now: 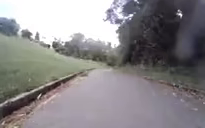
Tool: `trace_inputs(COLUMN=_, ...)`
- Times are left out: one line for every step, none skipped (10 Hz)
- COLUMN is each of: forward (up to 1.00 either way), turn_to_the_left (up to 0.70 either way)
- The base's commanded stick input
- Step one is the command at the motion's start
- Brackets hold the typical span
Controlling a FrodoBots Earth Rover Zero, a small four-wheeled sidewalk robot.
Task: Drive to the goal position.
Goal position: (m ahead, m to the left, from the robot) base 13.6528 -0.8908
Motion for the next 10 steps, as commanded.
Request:
trace_inputs(forward=1.0, turn_to_the_left=0.0)
trace_inputs(forward=1.0, turn_to_the_left=0.0)
trace_inputs(forward=1.0, turn_to_the_left=0.0)
trace_inputs(forward=1.0, turn_to_the_left=0.0)
trace_inputs(forward=1.0, turn_to_the_left=0.0)
trace_inputs(forward=1.0, turn_to_the_left=0.0)
trace_inputs(forward=1.0, turn_to_the_left=0.0)
trace_inputs(forward=1.0, turn_to_the_left=0.0)
trace_inputs(forward=1.0, turn_to_the_left=0.0)
trace_inputs(forward=1.0, turn_to_the_left=0.0)
